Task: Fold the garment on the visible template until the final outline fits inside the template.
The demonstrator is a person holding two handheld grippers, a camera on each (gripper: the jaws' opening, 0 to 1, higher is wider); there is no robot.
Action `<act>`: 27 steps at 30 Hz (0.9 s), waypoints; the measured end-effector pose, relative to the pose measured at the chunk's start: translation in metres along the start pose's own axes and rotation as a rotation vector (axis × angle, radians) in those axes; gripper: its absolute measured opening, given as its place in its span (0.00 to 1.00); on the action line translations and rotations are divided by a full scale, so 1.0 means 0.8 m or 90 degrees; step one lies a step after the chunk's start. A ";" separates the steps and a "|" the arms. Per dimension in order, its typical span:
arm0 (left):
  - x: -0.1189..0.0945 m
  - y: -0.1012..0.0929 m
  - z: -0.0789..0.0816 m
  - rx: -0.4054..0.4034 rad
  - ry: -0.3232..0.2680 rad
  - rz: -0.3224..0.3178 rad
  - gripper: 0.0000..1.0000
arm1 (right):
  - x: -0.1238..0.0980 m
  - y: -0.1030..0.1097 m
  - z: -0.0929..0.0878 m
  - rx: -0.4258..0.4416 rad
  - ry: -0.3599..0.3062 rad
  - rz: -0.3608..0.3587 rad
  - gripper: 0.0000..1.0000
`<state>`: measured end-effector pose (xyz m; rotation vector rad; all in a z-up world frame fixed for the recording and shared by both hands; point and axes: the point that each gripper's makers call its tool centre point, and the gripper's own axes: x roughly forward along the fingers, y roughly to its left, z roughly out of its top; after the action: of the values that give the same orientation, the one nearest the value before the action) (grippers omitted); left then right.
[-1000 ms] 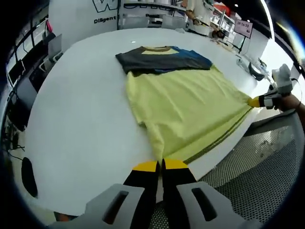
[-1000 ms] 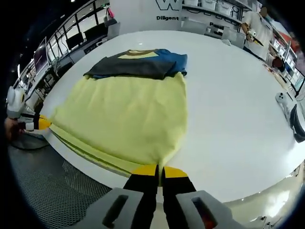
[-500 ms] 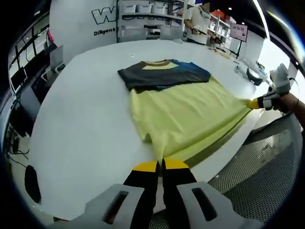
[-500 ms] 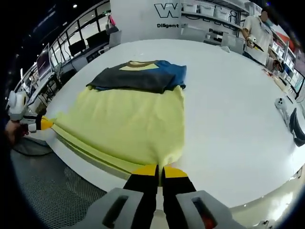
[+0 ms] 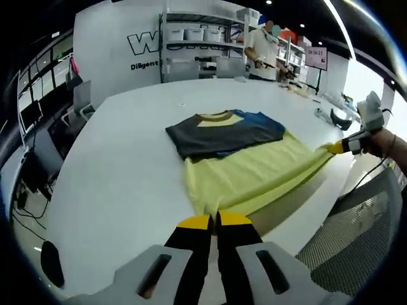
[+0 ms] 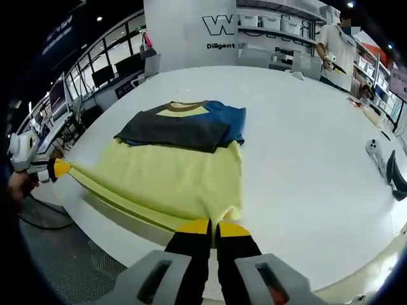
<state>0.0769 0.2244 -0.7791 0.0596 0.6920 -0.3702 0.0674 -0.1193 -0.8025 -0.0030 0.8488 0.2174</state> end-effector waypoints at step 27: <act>0.034 0.024 0.070 0.070 -0.064 0.023 0.05 | 0.026 -0.007 0.081 -0.079 -0.091 -0.040 0.00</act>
<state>0.1374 0.2240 -0.7547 0.1567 0.5696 -0.3741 0.1297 -0.1152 -0.7754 -0.1288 0.6901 0.2090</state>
